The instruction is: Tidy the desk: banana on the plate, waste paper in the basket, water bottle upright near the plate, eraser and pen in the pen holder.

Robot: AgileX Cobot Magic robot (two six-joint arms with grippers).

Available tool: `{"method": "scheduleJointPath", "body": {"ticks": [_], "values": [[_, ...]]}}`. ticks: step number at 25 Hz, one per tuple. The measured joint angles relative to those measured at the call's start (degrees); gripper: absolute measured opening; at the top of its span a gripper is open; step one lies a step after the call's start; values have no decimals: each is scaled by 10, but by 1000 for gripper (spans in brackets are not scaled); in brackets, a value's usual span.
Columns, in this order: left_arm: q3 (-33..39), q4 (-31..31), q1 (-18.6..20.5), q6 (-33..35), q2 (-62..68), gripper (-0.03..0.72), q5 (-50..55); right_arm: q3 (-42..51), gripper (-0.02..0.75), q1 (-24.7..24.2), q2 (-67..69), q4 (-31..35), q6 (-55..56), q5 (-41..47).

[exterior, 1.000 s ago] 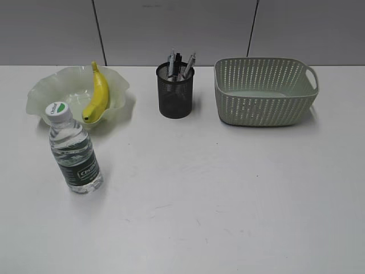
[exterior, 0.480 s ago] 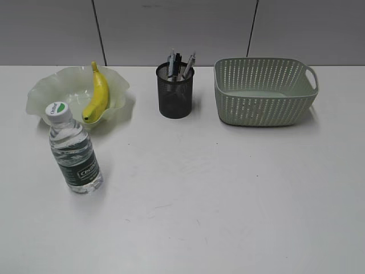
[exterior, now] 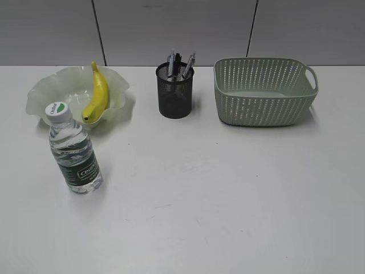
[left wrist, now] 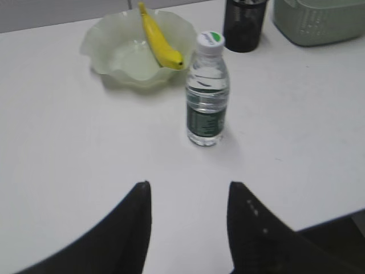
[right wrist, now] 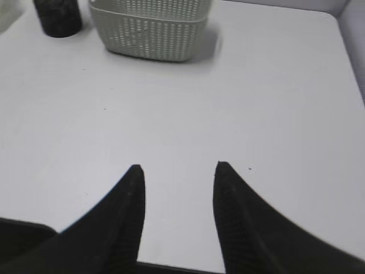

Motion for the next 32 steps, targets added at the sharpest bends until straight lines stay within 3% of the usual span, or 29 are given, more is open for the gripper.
{"method": "scheduleJointPath", "body": {"ticks": [3, 6, 32], "values": [[0, 0, 58, 0, -27, 300, -1, 0, 328, -52, 0, 0, 0, 0], [0, 0, 84, -1, -34, 270, -2, 0, 328, -84, 0, 1, 0, 0], [0, 0, 102, -1, -34, 243, -2, 0, 325, -91, 0, 1, 0, -1]]}}
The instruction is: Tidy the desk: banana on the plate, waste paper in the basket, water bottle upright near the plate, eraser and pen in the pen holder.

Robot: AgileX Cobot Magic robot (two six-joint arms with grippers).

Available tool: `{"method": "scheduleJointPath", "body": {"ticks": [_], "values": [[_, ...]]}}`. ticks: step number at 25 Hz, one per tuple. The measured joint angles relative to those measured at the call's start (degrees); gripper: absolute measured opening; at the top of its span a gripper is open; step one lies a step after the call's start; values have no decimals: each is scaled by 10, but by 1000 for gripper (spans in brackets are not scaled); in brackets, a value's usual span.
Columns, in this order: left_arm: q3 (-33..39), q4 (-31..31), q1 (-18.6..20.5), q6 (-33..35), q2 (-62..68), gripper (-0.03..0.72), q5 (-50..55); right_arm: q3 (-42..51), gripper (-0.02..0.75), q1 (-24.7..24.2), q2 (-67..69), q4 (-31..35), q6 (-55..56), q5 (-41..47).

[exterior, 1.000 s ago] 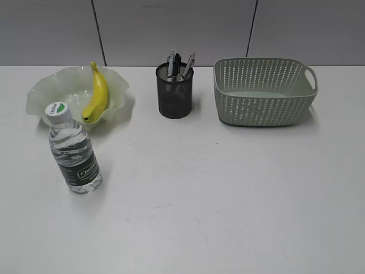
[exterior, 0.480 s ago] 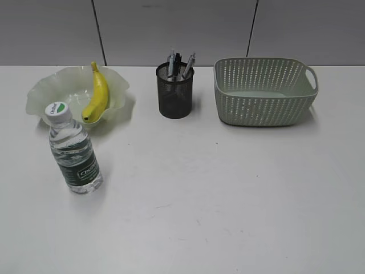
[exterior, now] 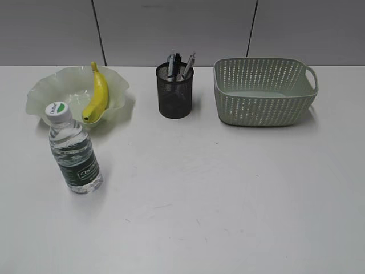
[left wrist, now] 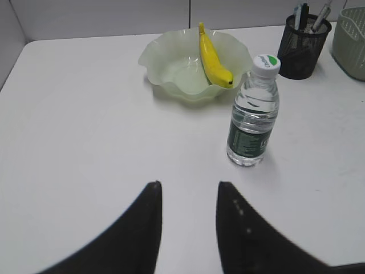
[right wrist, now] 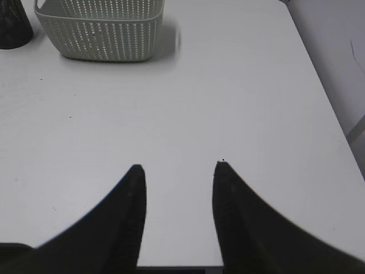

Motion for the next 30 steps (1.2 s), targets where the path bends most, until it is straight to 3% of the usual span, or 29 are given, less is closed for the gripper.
{"method": "scheduleJointPath", "body": {"ticks": [30], "values": [[0, 0, -2, 0, 0, 241, 0, 0, 319, 0, 0, 0, 0, 0]]}}
